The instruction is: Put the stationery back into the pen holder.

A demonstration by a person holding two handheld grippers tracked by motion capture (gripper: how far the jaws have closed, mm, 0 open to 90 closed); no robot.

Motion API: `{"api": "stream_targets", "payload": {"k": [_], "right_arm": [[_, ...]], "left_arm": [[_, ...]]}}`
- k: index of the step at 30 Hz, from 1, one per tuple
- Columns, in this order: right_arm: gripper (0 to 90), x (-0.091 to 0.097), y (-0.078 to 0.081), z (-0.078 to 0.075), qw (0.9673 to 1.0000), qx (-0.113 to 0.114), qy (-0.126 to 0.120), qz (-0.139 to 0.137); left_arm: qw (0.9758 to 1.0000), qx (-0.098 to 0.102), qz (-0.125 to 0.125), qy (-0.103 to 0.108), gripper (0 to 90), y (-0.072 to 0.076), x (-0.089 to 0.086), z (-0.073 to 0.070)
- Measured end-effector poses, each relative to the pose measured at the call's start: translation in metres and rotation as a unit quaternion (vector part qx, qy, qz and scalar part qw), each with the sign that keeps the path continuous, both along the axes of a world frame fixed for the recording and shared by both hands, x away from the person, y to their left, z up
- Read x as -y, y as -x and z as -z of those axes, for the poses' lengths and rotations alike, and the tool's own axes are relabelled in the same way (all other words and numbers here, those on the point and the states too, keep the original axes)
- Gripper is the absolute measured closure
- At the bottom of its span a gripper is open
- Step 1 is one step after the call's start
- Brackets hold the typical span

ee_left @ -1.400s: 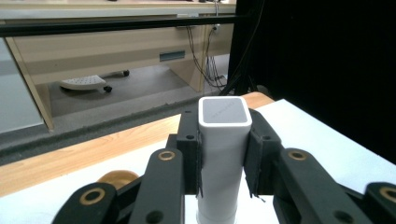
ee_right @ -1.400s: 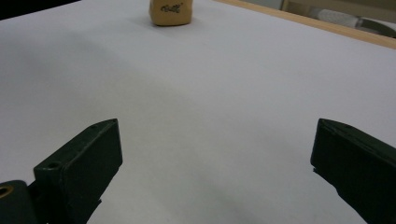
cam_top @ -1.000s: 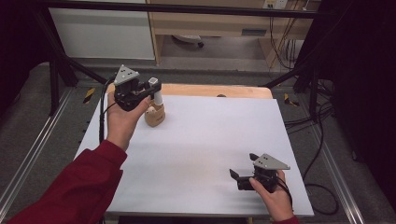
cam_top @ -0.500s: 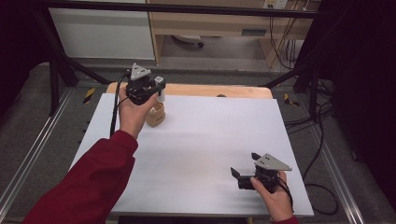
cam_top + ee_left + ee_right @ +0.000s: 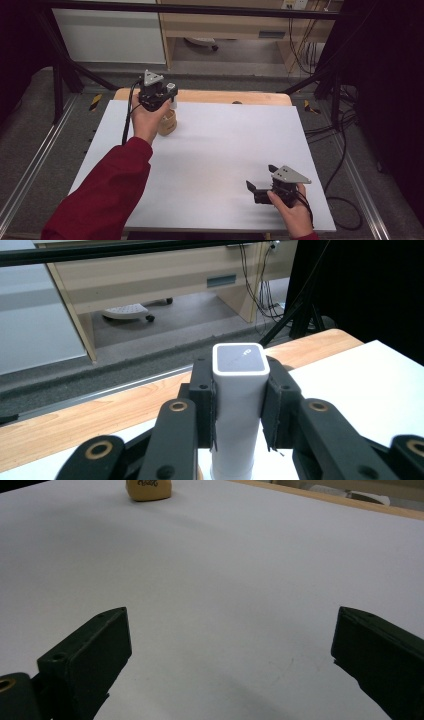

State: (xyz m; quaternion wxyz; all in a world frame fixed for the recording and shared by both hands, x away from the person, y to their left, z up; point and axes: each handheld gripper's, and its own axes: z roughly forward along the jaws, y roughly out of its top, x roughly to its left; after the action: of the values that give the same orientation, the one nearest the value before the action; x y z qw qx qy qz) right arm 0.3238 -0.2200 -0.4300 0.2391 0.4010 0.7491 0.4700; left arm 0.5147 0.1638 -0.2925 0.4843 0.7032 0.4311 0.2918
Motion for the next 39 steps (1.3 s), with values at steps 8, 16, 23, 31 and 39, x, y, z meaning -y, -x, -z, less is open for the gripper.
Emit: {"api": "stream_targets", "payload": {"k": [8, 16, 23, 31, 39], "right_arm": [[3.3, -0.002, 0.0, 0.001, 1.0, -0.005, 0.002, -0.006], [3.2, -0.003, 0.0, 0.002, 1.0, -0.006, 0.001, -0.008], [3.2, -0.003, 0.0, 0.002, 0.9999, -0.007, 0.001, -0.01], [3.2, -0.004, -0.001, 0.003, 0.9999, -0.009, 0.004, -0.013], [3.0, -0.005, 0.0, 0.004, 0.9997, -0.013, 0.007, -0.019]], "left_arm": [[1.0, 0.001, -0.007, -0.006, 70.9, -0.003, -0.005, 0.008], [0.9999, -0.003, -0.016, -0.004, 70.9, -0.007, -0.013, 0.016], [0.9996, -0.005, -0.026, -0.005, 70.8, -0.014, -0.019, 0.023], [0.9992, -0.009, -0.039, -0.006, 70.8, -0.027, -0.023, 0.032], [0.9988, -0.015, -0.047, -0.004, 70.8, -0.035, -0.029, 0.038]]}}
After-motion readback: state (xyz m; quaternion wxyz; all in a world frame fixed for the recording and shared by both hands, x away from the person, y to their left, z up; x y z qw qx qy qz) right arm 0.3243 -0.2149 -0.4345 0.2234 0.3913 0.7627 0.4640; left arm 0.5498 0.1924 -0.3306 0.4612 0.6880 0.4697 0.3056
